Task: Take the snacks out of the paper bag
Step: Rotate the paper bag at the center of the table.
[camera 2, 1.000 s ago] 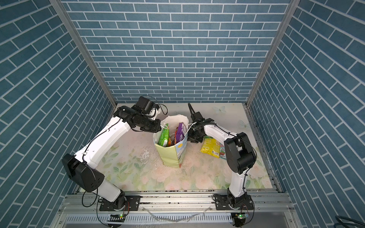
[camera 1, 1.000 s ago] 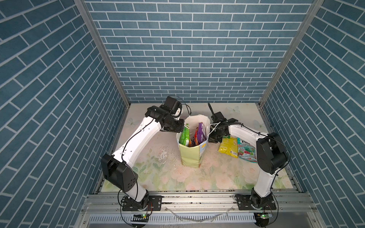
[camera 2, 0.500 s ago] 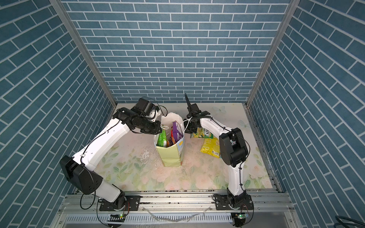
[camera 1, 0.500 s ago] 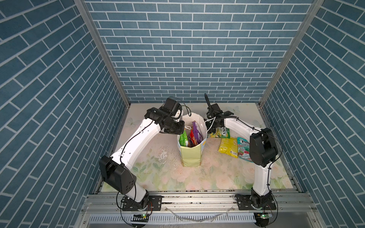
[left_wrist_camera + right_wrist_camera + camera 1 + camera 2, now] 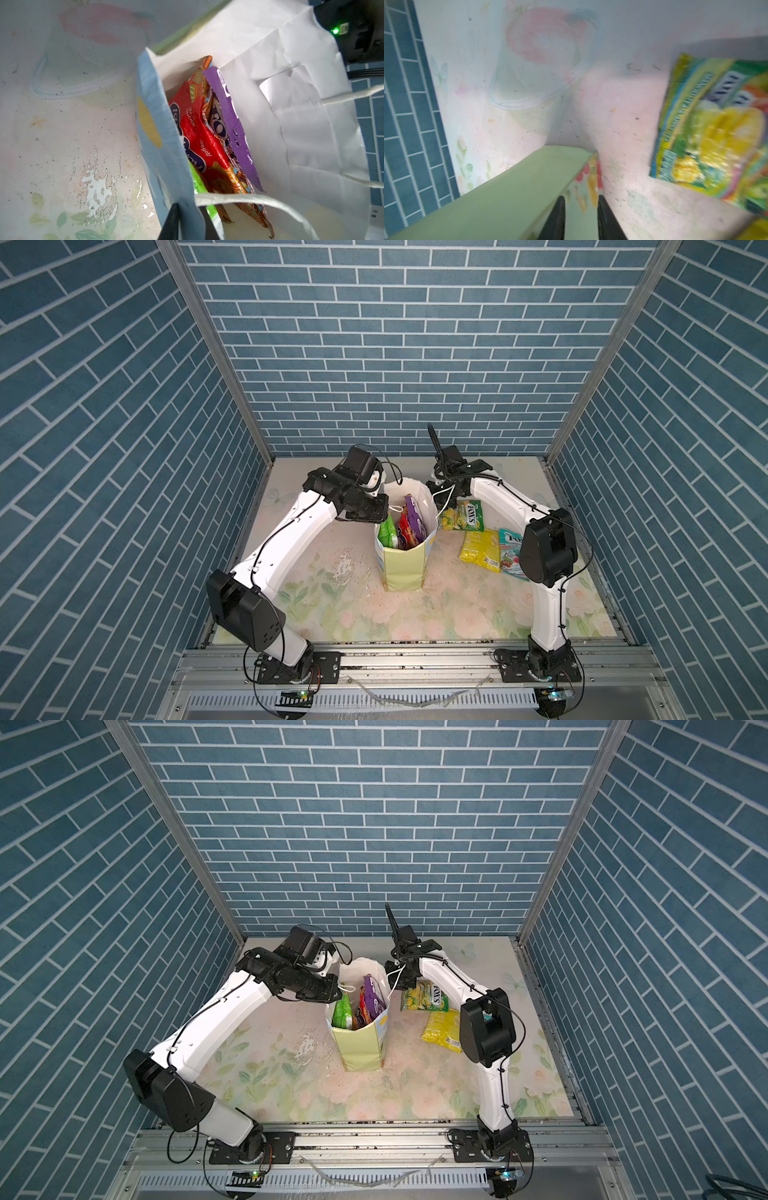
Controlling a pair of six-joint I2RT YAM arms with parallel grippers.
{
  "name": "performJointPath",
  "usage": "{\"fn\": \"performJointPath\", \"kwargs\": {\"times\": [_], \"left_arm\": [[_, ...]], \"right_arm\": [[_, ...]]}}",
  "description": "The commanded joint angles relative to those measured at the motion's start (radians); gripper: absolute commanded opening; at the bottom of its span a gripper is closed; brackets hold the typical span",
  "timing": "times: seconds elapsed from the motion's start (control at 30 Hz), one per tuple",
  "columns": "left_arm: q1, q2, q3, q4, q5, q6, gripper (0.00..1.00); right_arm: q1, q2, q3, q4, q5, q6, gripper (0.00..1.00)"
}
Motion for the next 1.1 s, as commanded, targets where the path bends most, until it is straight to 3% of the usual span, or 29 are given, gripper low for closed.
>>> {"fn": "performJointPath", "kwargs": {"times": [0.0, 0.23, 0.37, 0.77, 0.93, 1.07], "left_arm": [[-0.005, -0.025, 0.01, 0.014, -0.021, 0.03, 0.22], [0.006, -0.037, 0.012, 0.044, -0.032, 0.04, 0.3], [0.009, -0.05, 0.005, 0.066, -0.054, 0.036, 0.35], [0.031, -0.06, -0.024, 0.1, -0.079, 0.033, 0.37], [0.034, -0.05, -0.034, 0.105, -0.069, 0.033, 0.36], [0.034, -0.06, -0.063, 0.126, -0.061, 0.029, 0.36]], "right_arm": [[-0.043, -0.141, 0.007, -0.132, 0.219, -0.072, 0.29], [-0.056, -0.287, 0.148, -0.287, 0.428, -0.158, 0.29], [-0.025, -0.309, 0.292, -0.373, 0.439, -0.212, 0.29], [0.268, -0.187, 0.788, -0.578, 0.41, -0.26, 0.29], [0.364, -0.14, 0.768, -0.576, 0.313, -0.182, 0.28], [0.41, -0.079, 0.773, -0.625, 0.346, -0.126, 0.27]]}}
